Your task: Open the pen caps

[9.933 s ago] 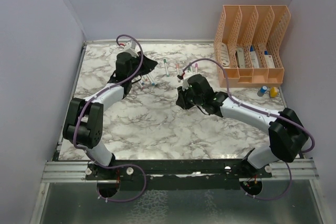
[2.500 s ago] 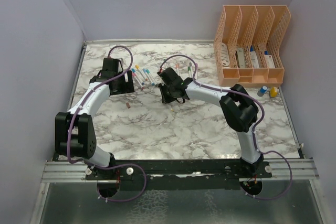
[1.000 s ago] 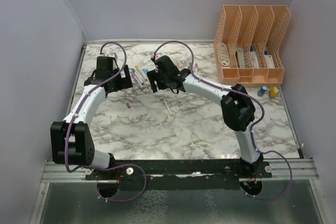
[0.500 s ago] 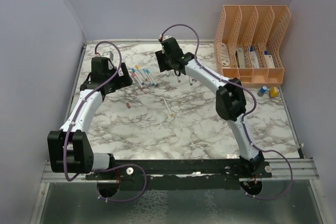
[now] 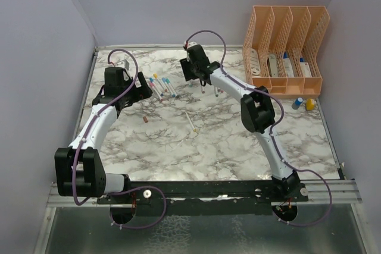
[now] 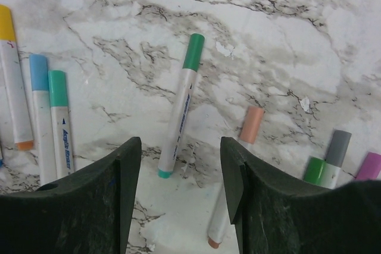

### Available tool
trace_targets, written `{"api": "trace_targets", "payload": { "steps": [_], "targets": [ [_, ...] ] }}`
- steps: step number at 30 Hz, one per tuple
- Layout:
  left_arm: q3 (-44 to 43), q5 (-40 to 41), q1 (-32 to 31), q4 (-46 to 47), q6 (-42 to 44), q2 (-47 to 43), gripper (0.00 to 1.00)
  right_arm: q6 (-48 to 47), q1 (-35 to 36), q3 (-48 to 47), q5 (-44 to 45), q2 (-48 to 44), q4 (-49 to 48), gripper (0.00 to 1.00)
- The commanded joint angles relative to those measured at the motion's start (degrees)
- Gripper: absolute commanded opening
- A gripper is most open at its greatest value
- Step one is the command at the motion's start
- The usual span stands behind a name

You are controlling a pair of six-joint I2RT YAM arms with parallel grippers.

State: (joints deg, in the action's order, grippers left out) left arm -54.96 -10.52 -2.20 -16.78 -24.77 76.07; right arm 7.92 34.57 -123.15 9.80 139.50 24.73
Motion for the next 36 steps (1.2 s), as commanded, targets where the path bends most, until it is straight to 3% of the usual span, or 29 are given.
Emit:
{"api": "trace_targets", "payload": {
  "steps": [1,23,32,36],
  "targets": [
    [0.6,-1.4,0.3,2.9,-1.1,-2.0,0.99,-1.4,0.4,-2.8,-0.4,3.5,-3.7,0.55],
    [1.2,0.3,0.4,4.4,-0.9,-2.9,0.99,-0.2,0.4,-7.2,-2.4,11.5,-4.4,0.43],
    [0.6,-0.9,0.4,6.3,-2.5,-2.7,0.99,2.6,0.4,-1.1,-4.3,9.2,-4.3,0.22],
    [1.1,-2.7,0.3,8.4,-4.7,-2.8,0.99,3.7,0.4,2.7,-5.1,7.0,-4.5,0.02]
  ]
}}
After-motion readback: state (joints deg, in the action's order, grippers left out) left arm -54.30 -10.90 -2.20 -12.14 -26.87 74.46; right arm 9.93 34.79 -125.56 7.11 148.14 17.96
